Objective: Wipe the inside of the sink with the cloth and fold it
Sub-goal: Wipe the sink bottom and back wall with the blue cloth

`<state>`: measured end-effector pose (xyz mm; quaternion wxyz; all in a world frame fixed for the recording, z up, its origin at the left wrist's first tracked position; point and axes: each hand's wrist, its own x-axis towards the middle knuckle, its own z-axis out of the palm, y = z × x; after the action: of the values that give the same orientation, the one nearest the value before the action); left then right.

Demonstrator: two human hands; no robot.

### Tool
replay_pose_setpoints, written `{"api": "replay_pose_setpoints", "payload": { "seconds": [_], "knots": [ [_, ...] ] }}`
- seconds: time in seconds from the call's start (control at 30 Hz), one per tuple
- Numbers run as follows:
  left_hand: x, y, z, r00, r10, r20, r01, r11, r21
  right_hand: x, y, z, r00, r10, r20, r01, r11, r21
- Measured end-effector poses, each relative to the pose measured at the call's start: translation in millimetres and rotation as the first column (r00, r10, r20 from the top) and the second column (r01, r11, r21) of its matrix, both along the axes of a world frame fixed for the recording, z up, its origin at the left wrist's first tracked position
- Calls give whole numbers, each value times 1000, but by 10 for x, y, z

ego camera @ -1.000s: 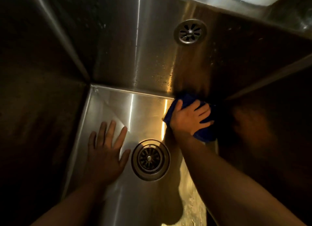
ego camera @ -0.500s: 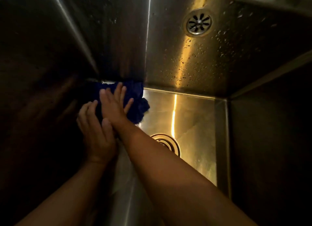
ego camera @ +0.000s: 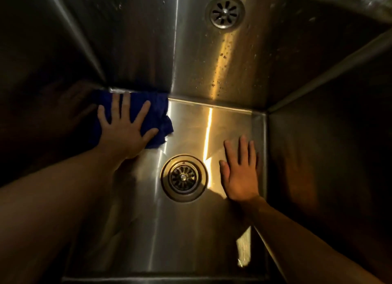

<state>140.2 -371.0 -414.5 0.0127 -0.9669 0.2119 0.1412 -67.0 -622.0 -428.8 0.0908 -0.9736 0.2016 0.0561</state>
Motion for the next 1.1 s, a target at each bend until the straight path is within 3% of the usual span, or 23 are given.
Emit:
{"api": "replay_pose_setpoints", "payload": {
  "seconds": [0.2,0.3,0.37,0.5,0.6,0.7,0.83,0.93,1.1],
  "knots": [
    [-595,467,263,958,-219,-187,235,970,66,0,16,19,999,-21,24,20,1000,24],
    [-948,719,421,871,-419,-255,467,868,170,9,18,23,998,-44,37,42,998,56],
    [-1097,778,429,786,-530,-318,605,765,221,10,21,23,998,-48,36,46,997,57],
    [-1421,906,281,498,-636,-589,816,573,72,-8,29,14,997,-56,49,52,996,72],
    [-1678,743,245,325,-702,-634,877,474,-75,-9,29,13,997,-64,50,60,996,69],
    [-1905,399,199,226,-789,-571,874,423,-240,-10,40,21,997,-59,54,57,997,51],
    [-2190,-297,198,178,-898,-402,901,313,-300,-1,39,33,997,-49,51,46,998,50],
    [-2454,-750,192,144,-951,-274,949,211,-234,0,30,24,997,-46,67,42,997,63],
    [-2738,-1187,276,309,-930,-197,942,329,-74,13,17,8,996,-38,78,35,999,36]
  ]
}}
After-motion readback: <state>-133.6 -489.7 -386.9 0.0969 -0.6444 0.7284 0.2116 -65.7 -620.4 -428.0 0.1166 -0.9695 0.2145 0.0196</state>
